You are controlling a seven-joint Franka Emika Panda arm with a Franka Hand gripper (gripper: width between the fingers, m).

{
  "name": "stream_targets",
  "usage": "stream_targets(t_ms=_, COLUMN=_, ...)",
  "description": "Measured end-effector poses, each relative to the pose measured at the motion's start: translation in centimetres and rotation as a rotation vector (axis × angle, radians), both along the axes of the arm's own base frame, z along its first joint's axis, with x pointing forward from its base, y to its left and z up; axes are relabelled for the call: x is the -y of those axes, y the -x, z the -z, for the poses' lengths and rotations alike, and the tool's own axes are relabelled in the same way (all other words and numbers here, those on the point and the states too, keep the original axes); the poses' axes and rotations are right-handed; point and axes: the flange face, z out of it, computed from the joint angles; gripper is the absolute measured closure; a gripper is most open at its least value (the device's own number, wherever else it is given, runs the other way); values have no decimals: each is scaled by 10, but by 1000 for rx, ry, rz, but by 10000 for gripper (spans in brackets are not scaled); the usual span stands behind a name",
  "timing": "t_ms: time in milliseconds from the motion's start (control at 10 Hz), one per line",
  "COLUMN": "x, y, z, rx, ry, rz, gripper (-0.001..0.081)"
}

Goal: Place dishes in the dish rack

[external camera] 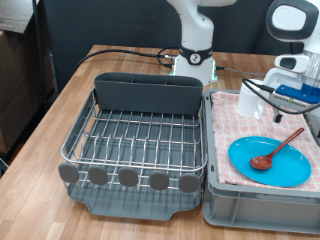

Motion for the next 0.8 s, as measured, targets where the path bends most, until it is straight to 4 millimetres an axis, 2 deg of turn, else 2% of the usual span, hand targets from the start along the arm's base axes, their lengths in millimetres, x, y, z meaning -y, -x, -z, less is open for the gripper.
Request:
stream_targets(t_ms=400, x=9, y=2, z=29, rx=-7, ry=-10, rz=9, gripper=3)
stream_targets(t_ms=800, x=11, y=6, z=47, rx=-6, ry=-10, rz=45, gripper=3)
